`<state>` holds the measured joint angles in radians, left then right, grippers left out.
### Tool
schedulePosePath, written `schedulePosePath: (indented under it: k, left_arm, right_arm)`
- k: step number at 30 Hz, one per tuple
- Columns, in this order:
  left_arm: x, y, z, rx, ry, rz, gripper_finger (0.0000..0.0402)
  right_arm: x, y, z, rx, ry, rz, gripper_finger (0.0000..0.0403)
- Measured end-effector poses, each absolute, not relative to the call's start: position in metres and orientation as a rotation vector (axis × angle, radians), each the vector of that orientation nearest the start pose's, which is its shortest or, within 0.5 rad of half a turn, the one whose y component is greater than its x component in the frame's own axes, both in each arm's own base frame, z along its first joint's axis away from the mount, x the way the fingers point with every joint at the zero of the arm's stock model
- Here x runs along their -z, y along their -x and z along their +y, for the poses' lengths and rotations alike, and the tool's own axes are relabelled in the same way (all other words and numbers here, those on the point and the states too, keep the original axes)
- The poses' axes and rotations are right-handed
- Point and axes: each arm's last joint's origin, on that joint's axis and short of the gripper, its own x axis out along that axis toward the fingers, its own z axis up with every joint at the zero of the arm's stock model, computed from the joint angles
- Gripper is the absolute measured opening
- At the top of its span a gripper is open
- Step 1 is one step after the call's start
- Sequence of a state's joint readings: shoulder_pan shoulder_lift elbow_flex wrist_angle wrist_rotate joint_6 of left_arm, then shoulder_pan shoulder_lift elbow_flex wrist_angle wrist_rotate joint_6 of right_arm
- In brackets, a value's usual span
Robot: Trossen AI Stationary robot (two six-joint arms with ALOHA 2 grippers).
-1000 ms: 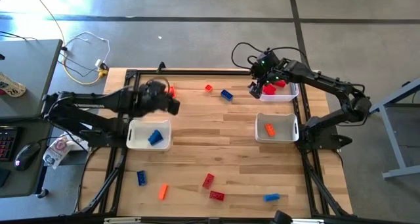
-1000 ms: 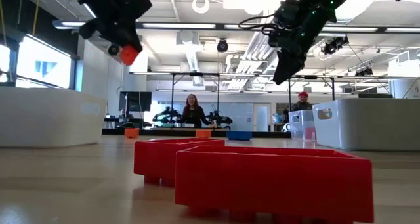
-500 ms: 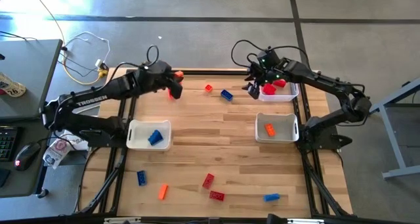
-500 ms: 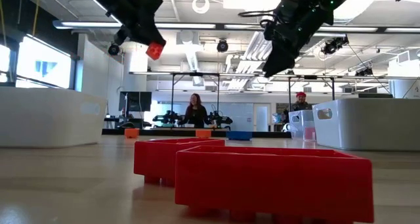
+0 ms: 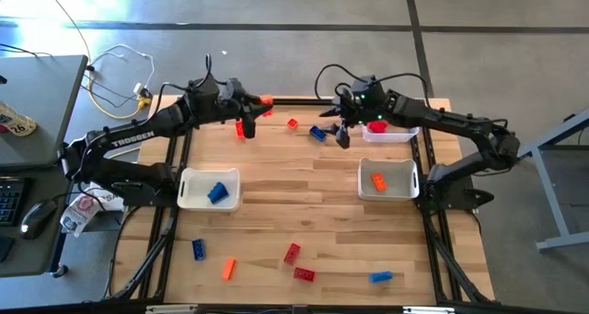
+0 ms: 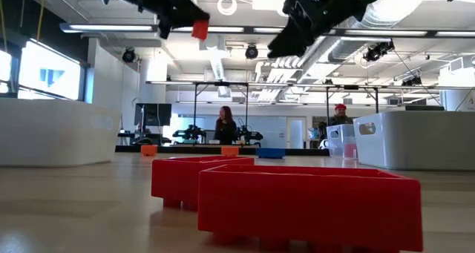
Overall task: Sort & place blocks by color
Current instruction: Put the orange game piece into the gray bin
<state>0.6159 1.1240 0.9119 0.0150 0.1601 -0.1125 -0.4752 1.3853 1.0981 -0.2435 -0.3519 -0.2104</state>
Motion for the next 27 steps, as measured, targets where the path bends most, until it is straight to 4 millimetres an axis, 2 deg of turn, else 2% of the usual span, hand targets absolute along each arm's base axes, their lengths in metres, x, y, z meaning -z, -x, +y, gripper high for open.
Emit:
schedulePosePath:
  k: [7,11,17,27]
  left_arm:
    - [-0.337,-0.212,0.138,-0.301,0.095,0.099,0.0074]
    - [-0.341,-0.214,0.135,-0.268,0.056,0.064,0.0074]
    - [-0.340,-0.228,0.132,-0.189,0.032,0.018,0.0074]
    - [-0.324,-0.258,0.140,-0.153,0.026,-0.029,0.0074]
  right_arm:
    - [-0.318,-0.294,-0.106,-0.010,0.079,0.338,0.0224]
    - [-0.326,-0.302,-0.093,-0.049,0.130,0.245,0.0224]
    - [-0.333,-0.308,-0.076,-0.091,0.227,0.166,0.0224]
    - [-0.336,-0.310,-0.074,0.019,0.288,0.154,0.0224]
